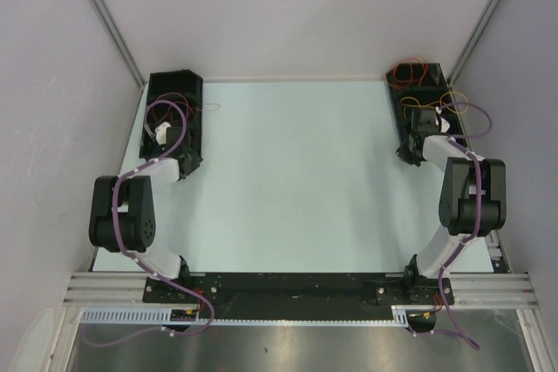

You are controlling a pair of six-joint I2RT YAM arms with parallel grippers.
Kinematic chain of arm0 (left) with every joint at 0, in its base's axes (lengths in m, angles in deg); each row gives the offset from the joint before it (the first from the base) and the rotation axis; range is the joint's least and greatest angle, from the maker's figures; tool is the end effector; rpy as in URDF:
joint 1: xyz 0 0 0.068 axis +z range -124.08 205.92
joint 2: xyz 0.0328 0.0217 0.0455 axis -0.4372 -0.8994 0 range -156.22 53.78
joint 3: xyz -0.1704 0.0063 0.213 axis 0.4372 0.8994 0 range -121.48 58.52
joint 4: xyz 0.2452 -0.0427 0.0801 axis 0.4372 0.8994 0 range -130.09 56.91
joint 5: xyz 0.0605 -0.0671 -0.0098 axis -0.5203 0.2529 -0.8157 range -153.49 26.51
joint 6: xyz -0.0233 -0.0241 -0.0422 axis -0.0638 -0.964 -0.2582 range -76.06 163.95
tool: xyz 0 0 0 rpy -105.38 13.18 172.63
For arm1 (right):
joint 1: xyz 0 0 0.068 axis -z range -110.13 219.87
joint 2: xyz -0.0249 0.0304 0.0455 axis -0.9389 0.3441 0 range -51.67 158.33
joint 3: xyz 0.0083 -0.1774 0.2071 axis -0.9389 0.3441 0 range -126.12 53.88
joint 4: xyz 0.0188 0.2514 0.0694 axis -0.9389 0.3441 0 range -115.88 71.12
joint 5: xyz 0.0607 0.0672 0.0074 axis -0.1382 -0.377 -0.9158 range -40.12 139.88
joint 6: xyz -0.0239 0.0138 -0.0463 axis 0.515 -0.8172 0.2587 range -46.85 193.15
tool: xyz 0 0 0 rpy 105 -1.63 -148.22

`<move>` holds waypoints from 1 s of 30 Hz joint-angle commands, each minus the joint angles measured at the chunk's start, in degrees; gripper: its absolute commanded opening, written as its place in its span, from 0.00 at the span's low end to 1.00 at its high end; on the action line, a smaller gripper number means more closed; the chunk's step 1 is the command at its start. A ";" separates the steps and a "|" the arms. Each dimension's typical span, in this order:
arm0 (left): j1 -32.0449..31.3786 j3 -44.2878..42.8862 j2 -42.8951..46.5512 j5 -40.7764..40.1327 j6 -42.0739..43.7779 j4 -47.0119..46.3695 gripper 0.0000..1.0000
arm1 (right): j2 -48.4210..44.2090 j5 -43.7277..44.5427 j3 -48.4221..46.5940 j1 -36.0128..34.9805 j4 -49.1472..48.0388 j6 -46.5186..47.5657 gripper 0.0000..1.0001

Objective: Untangle the cables

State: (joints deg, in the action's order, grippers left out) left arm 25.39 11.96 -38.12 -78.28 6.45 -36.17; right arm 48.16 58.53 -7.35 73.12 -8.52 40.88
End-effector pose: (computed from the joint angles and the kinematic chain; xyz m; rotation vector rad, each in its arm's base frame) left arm 0.3145 0.0061 0.1632 -0.8669 2.2302 0.0041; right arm 0.3542 -0.0255 0.1772 0.8275 2.3918 0.0089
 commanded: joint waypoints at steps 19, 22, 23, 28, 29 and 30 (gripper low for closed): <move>-0.95 -1.69 21.91 13.81 0.67 7.13 0.00 | -20.70 -5.40 -2.84 -15.28 3.99 1.95 0.62; -1.92 -2.30 28.58 16.36 1.81 11.79 0.00 | -25.11 -6.18 -2.75 -17.48 4.26 2.03 0.66; -1.93 -2.65 30.10 17.50 2.33 13.38 0.00 | -28.00 -6.71 -2.75 -17.75 4.26 2.39 0.70; -1.93 -5.99 40.63 19.09 10.32 26.21 0.02 | -35.22 -10.40 -2.84 -18.45 4.08 2.04 0.85; -1.93 -6.25 42.14 19.09 13.30 27.88 0.04 | -37.06 -9.71 -2.84 -18.45 4.86 1.60 0.87; -1.93 -6.87 43.28 19.01 14.89 30.85 0.04 | -38.03 -9.61 -2.75 -18.54 5.22 1.77 0.87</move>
State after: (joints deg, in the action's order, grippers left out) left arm 23.51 8.77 -0.50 -61.32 12.81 -16.89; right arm 14.57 49.98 -8.31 54.98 -4.65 42.69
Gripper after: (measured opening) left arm 0.036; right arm 0.855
